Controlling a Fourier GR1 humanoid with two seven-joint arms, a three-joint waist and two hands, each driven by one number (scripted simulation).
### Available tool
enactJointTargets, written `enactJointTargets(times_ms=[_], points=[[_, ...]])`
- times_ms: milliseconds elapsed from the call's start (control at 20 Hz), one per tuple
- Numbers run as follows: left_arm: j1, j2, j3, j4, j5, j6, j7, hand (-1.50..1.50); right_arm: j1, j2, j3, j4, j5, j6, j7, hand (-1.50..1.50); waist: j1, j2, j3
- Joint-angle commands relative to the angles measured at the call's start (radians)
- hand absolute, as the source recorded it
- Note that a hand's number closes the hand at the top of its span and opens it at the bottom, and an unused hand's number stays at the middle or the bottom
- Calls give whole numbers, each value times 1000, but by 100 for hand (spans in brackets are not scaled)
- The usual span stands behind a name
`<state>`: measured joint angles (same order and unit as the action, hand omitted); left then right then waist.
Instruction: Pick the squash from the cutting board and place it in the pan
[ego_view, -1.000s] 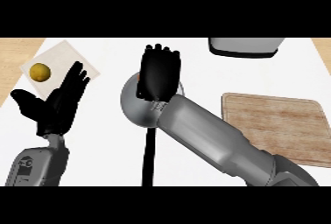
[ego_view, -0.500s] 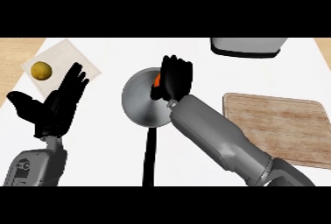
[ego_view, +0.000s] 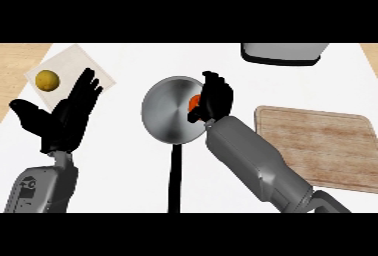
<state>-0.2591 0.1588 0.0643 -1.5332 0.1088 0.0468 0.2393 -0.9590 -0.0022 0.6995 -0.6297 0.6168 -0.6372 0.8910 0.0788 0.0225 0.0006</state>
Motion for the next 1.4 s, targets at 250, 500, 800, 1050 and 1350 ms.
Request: enactJointTargets(times_ms=[250, 500, 800, 1050, 1350], points=[[6, -17, 1, 24, -20, 25, -16, 0, 67, 2, -68, -103, -119, -340, -178, -150, -43, -12, 1], [-8, 15, 50, 29, -3, 29, -2, 0, 226, 2, -155, -292, -228, -423, -360, -150, -86, -17, 2], [111, 6, 25, -77, -26, 32, -19, 0, 538, -79, -130, -666, -365, -361, -588, -150, -90, -25, 1], [114, 7, 41, -46, -8, 16, -31, 0, 808, -220, -56, -978, -435, -271, -699, -150, -97, -26, 0], [92, 6, 32, -93, -9, 12, 31, 0, 969, -255, -108, -1045, -437, -233, -818, -150, -83, -23, 0]])
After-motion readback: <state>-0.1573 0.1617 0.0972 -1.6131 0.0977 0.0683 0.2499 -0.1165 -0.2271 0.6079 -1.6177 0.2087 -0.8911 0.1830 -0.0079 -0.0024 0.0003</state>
